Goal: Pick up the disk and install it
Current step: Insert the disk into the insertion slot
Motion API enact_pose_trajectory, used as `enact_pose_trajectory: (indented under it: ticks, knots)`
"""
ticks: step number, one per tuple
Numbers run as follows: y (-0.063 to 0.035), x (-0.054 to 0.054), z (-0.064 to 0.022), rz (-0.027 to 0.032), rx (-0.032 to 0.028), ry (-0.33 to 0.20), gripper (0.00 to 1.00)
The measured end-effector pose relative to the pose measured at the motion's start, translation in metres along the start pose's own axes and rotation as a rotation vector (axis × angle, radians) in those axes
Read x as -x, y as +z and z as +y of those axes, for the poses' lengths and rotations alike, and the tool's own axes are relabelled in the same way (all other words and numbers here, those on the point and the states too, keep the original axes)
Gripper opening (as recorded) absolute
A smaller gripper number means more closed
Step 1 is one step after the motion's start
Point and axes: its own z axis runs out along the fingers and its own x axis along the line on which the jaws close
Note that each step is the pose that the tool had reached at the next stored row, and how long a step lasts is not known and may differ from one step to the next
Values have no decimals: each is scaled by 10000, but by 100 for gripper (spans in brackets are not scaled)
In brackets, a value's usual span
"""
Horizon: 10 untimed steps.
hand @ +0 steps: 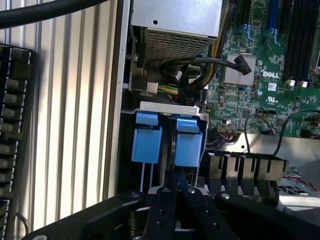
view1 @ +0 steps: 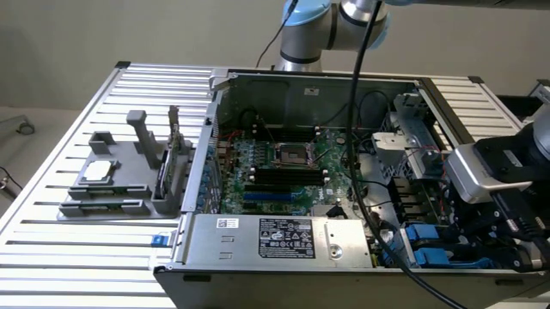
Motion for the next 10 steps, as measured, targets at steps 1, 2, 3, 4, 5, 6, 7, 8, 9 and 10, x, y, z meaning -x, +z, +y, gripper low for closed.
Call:
enact_pose_trajectory:
  ticks: [1, 2, 3, 4, 5, 6, 7, 8, 9, 10]
  knots:
    - [1, 0, -5, -2, 2, -11, 11]
    - [4, -2, -11, -7, 8, -22, 11]
    - [-4, -1, -17, -15, 20, -32, 11]
    - [-23, 0, -22, -34, 34, -41, 11]
    - [-62, 2, -21, -29, 52, -42, 11]
    - [-105, 6, -20, -21, 63, -41, 11]
    - [-151, 10, -20, -26, 67, -44, 11]
    - [-196, 14, -21, -23, 72, -48, 11]
    - [-242, 19, -21, -23, 76, -51, 11]
    - [-286, 23, -22, -23, 79, -53, 11]
